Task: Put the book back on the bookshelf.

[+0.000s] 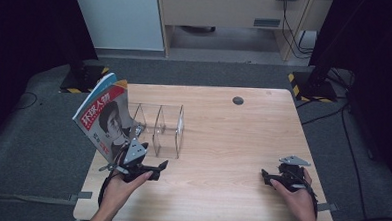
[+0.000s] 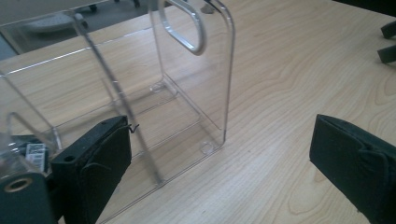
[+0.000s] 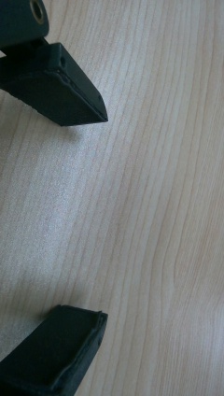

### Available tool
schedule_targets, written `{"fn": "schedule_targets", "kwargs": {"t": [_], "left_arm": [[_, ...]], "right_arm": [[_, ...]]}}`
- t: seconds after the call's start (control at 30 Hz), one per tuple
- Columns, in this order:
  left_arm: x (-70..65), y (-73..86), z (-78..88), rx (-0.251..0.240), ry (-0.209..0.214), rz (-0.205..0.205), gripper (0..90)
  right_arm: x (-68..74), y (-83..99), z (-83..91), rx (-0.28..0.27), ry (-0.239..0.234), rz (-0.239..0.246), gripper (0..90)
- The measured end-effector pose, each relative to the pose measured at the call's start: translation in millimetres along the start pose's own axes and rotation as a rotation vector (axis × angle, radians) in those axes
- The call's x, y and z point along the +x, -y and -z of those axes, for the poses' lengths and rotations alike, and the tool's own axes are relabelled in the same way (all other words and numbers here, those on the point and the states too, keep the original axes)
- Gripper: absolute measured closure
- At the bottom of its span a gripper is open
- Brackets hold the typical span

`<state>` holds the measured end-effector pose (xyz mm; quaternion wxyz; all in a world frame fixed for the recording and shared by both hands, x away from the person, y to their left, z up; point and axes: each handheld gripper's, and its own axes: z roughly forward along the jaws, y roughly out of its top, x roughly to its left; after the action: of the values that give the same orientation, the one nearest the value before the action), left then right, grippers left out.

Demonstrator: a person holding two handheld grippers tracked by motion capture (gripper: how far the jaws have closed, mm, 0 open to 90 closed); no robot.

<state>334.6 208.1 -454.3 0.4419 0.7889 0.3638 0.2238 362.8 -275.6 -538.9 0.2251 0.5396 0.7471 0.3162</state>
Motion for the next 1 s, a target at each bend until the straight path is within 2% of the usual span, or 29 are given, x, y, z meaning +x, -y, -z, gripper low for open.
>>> {"fn": "schedule_targets", "kwargs": {"t": [0.53,0.77,0.87,1.0], "left_arm": [[-39.2,-8.0,-29.2,0.046,0.095,-0.075,5.0],[-46.5,-9.0,-36.8,0.048,0.124,-0.095,5.0],[-46.1,-8.1,-41.0,0.047,0.146,-0.075,5.3],[-51.1,-10.0,-44.5,0.05,0.166,-0.085,5.7]], "right_arm": [[0.8,0.2,0.3,0.002,0.004,-0.004,5.4],[1.5,0.7,1.3,0.006,0.004,-0.009,5.4],[1.5,0.9,1.2,0.005,0.005,-0.009,5.4],[1.6,0.9,1.2,0.004,0.006,-0.009,5.4]]}}
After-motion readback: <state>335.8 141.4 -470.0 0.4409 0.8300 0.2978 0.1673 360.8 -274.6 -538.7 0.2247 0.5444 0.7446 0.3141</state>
